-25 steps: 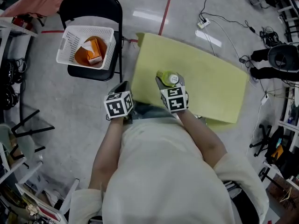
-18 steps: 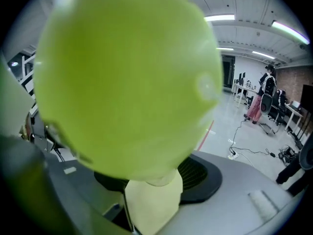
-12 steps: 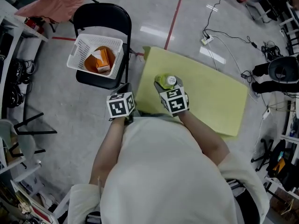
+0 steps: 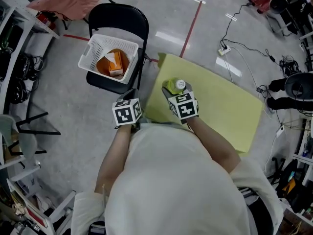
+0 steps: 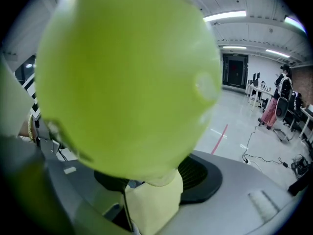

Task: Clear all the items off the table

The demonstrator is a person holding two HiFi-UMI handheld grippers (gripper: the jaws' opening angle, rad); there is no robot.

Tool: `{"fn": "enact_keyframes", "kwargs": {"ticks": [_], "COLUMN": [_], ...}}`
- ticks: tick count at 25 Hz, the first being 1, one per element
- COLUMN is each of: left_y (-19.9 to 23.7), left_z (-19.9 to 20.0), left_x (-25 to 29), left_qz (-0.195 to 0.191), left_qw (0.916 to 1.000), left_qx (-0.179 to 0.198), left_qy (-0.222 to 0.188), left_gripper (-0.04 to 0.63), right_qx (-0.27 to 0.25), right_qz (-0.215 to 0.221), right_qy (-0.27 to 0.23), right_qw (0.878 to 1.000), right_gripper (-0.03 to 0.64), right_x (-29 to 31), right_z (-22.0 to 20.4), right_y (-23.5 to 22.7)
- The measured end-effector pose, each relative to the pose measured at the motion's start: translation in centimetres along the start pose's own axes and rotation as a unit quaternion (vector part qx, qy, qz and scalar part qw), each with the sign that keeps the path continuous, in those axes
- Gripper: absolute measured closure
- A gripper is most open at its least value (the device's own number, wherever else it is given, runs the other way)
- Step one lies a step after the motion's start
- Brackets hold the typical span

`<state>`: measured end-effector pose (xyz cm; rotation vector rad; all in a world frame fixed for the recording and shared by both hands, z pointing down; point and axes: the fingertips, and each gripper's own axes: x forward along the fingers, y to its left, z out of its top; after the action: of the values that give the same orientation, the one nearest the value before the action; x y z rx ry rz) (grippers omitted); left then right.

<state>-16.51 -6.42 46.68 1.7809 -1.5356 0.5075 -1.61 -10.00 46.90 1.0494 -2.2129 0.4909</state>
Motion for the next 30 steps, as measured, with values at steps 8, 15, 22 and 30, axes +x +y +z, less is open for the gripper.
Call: {"fn": "enact_keyframes", "kwargs": {"ticks": [8, 15, 22, 30], "left_y": [4.0, 7.2, 11.3, 16.5], "left_z": [1.3, 3.5, 5.9, 8.7], "left_x": [0.7, 1.5, 2.6, 3.6], "left_qz": [0.012, 0.007, 0.010, 0.016], "left_qw": [0.9997, 0.9998, 0.9995, 0.9986], "left_qx": [-0.022, -0.020, -0.029, -0.048], "left_qy": [0.000, 0.005, 0.010, 0.015], "left_gripper": [0.586, 0.586, 0.586, 0.586], "right_qx": [-0.033, -0.039, -0.036, -0.031], "right_qz": [0.025, 0.036, 0.042, 0.052], "right_qy": [-0.004, 0.003, 0.008, 0.015], "right_qw": [0.999, 0.999, 0.998, 0.998], "right_gripper": [0.347, 0.347, 0.347, 0.345], "right_x": [2.6, 5.8, 9.0, 13.1], "right_z": [3.3, 6.1, 9.0, 12.8], "right_y": [2.1, 4.2, 5.8, 8.3]}}
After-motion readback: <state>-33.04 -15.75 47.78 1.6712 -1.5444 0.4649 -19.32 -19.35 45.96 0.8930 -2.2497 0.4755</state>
